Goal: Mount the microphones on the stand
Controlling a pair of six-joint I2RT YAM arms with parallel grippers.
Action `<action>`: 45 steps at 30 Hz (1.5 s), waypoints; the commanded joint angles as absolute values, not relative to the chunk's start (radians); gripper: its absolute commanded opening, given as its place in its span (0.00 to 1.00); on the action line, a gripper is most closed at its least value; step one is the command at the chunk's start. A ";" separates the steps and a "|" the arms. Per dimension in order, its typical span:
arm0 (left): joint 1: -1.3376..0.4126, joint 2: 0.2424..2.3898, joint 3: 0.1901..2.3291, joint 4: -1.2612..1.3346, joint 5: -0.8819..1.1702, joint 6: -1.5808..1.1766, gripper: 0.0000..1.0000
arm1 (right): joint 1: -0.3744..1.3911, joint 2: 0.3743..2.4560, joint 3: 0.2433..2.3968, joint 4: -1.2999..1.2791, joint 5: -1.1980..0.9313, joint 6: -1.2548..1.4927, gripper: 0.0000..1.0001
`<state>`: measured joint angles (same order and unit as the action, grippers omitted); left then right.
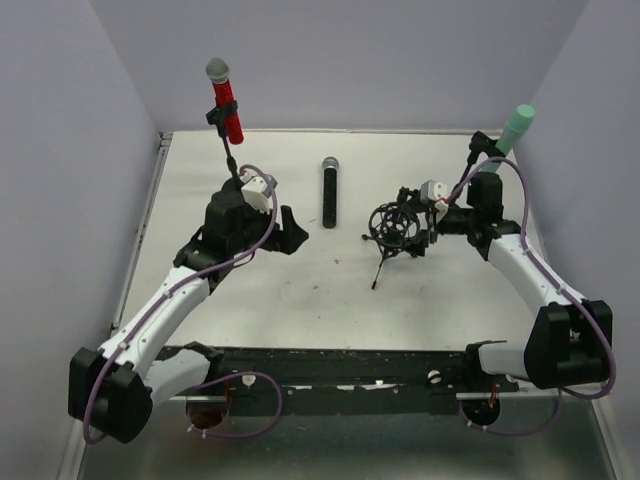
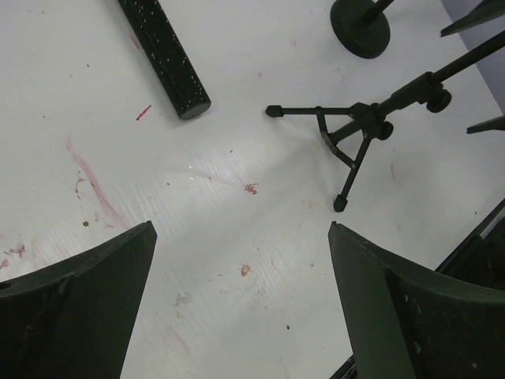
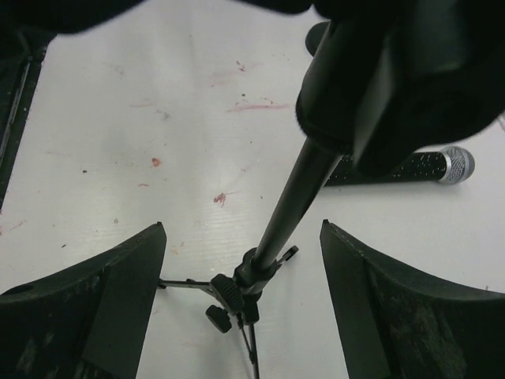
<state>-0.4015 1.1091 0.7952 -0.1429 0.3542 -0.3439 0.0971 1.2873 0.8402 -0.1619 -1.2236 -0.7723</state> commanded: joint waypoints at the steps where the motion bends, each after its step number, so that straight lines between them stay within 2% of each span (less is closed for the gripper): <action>1: -0.405 0.934 0.805 -0.265 0.308 -0.262 0.98 | 0.094 1.348 0.914 -0.158 -1.334 -0.763 0.84; 8: -0.405 0.778 0.827 -0.391 0.272 -0.184 0.98 | 0.094 1.407 0.936 -0.155 -1.371 -0.700 0.52; 10: -0.405 0.750 0.818 -0.402 0.273 -0.179 0.98 | 0.094 1.402 0.927 -0.143 -1.373 -0.681 0.41; 11: -0.405 0.736 0.810 -0.405 0.272 -0.179 0.98 | 0.095 1.398 0.919 -0.126 -1.365 -0.660 0.31; 15: -0.405 0.704 0.779 -0.403 0.278 -0.186 0.98 | 0.094 1.330 0.835 0.072 -1.252 -0.442 0.15; 19: -0.405 0.686 0.759 -0.403 0.287 -0.198 0.98 | 0.095 1.198 0.712 0.357 -1.042 -0.099 0.00; 24: -0.405 0.673 0.741 -0.382 0.299 -0.216 0.98 | 0.097 1.157 0.756 0.350 -0.635 0.230 0.00; 29: -0.405 0.675 0.736 -0.379 0.307 -0.229 0.98 | 0.110 1.157 0.721 0.419 -0.480 0.344 0.00; 34: -0.405 0.669 0.718 -0.362 0.314 -0.247 0.98 | 0.132 1.160 0.640 0.511 -0.486 0.241 0.00; 41: -0.405 0.681 0.719 -0.356 0.322 -0.249 0.98 | 0.146 1.151 0.572 0.523 -0.607 0.072 0.00; 43: -0.405 0.678 0.718 -0.354 0.327 -0.250 0.99 | 0.146 1.152 0.566 0.511 -0.655 0.063 0.05; 45: -0.405 0.680 0.716 -0.351 0.333 -0.253 0.98 | 0.146 1.151 0.561 0.483 -0.705 0.023 0.16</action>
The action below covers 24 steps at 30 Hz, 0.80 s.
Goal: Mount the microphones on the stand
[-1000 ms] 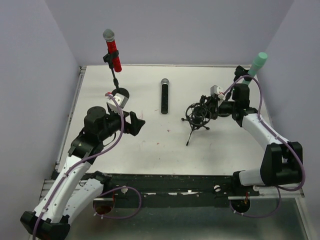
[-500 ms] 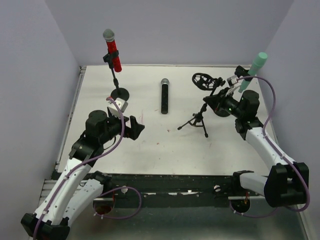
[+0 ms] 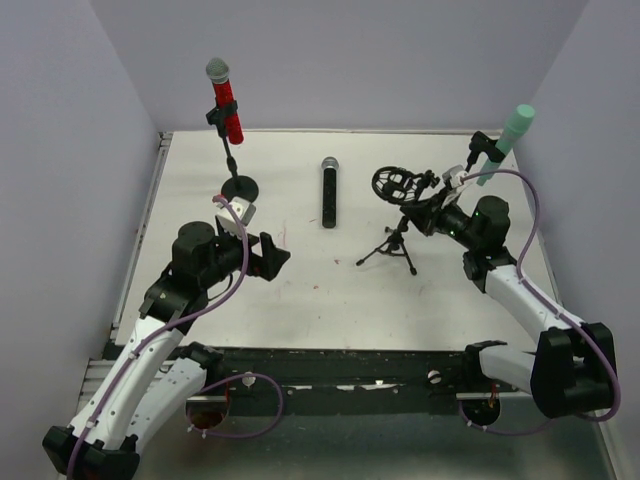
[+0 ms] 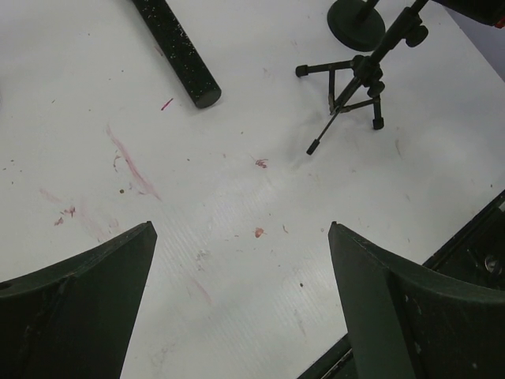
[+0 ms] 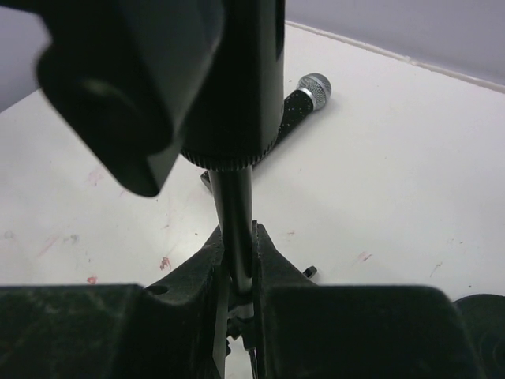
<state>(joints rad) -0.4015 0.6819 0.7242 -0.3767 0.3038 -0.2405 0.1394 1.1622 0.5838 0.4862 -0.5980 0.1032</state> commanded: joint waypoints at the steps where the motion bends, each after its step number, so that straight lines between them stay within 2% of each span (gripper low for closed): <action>1: -0.405 0.678 0.716 -0.356 0.334 -0.253 0.98 | 0.146 1.147 0.561 0.467 -0.727 0.011 0.21; 9: -0.403 0.692 0.704 -0.298 0.360 -0.313 0.98 | 0.149 1.123 0.535 0.356 -0.860 -0.089 0.44; 13: -0.402 0.745 0.693 -0.223 0.339 -0.432 0.98 | 0.146 1.101 0.560 0.273 -0.890 -0.139 0.53; 16: -0.394 0.814 0.684 -0.125 0.399 -0.518 0.98 | 0.146 1.085 0.598 0.192 -0.900 -0.202 0.62; 19: -0.393 0.922 0.713 -0.037 0.436 -0.569 0.98 | 0.144 1.065 0.650 0.037 -0.916 -0.369 0.75; 22: -0.393 1.053 0.802 -0.041 0.413 -0.580 0.98 | 0.141 1.051 0.698 -0.161 -0.922 -0.532 0.96; 24: -0.393 1.164 0.879 -0.070 0.387 -0.568 0.98 | 0.138 1.048 0.718 -0.210 -0.919 -0.569 1.00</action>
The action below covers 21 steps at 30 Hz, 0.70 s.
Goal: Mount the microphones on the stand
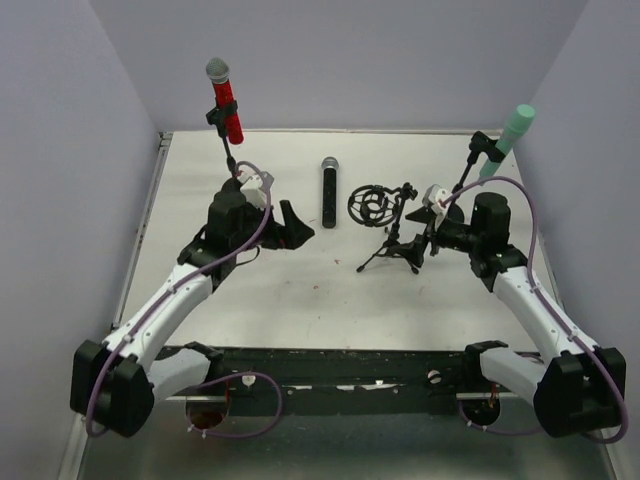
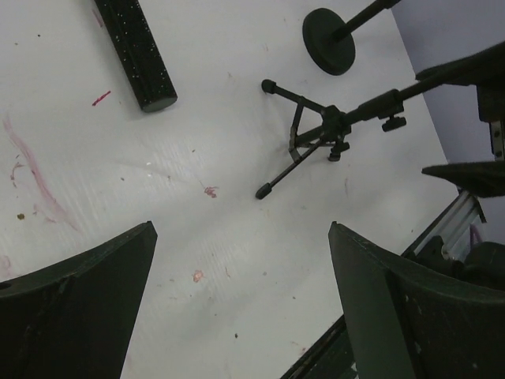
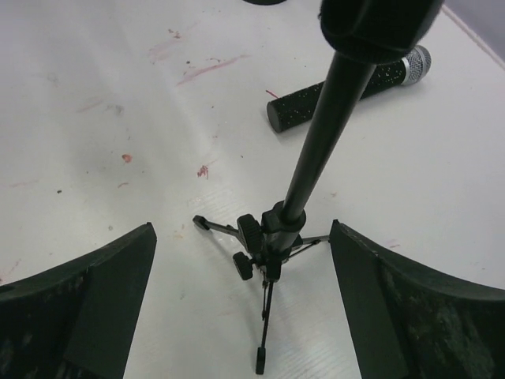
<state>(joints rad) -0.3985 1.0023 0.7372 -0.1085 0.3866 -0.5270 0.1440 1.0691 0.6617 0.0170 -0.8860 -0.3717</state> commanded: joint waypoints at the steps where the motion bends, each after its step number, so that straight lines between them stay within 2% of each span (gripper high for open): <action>1: -0.393 1.237 0.920 -0.095 0.350 -0.566 0.98 | 0.135 1.046 0.730 -0.241 -0.916 -0.583 1.00; 5: -0.393 1.533 1.197 -0.329 0.214 -0.540 0.95 | 0.124 1.039 0.776 -0.317 -0.878 -0.603 1.00; 9: -0.393 1.799 1.458 -0.503 0.235 -0.467 0.89 | 0.117 1.034 0.785 -0.345 -0.874 -0.626 1.00; 14: -0.394 1.952 1.581 -0.517 0.221 -0.430 0.84 | 0.114 1.048 0.784 -0.351 -0.884 -0.640 1.00; 21: -0.439 2.169 1.896 -0.721 0.173 -0.422 0.74 | 0.114 1.068 0.793 -0.365 -0.861 -0.650 1.00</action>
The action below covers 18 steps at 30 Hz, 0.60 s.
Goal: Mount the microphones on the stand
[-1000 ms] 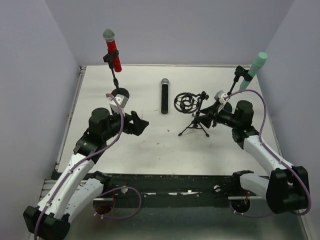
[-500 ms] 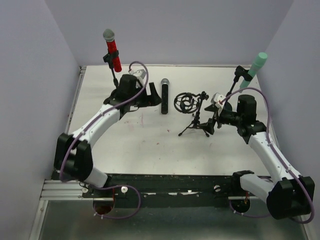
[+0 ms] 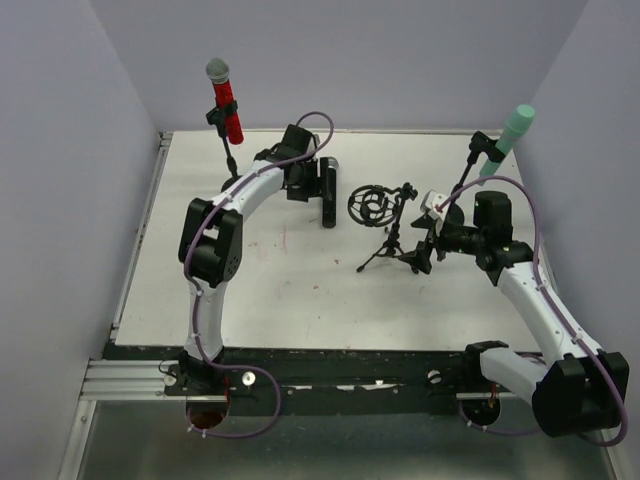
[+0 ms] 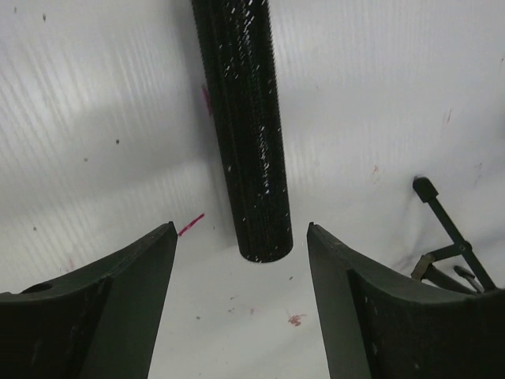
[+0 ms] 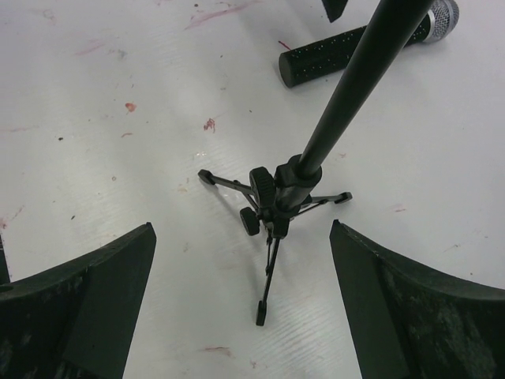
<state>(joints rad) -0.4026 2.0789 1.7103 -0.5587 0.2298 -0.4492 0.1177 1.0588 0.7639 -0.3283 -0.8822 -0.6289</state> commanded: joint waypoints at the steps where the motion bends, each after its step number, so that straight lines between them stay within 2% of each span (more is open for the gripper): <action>1: -0.446 2.193 1.940 -0.754 0.158 -0.422 0.74 | 0.114 1.068 0.795 -0.367 -0.858 -0.649 1.00; 3: -0.460 2.247 2.027 -0.822 0.141 -0.428 0.69 | 0.114 1.066 0.799 -0.371 -0.853 -0.652 1.00; 7: -0.472 2.342 2.192 -0.968 0.036 -0.437 0.69 | 0.115 1.068 0.805 -0.379 -0.861 -0.653 1.00; 18: -0.491 2.399 2.238 -0.997 0.064 -0.425 0.65 | 0.114 1.058 0.818 -0.390 -0.871 -0.650 1.00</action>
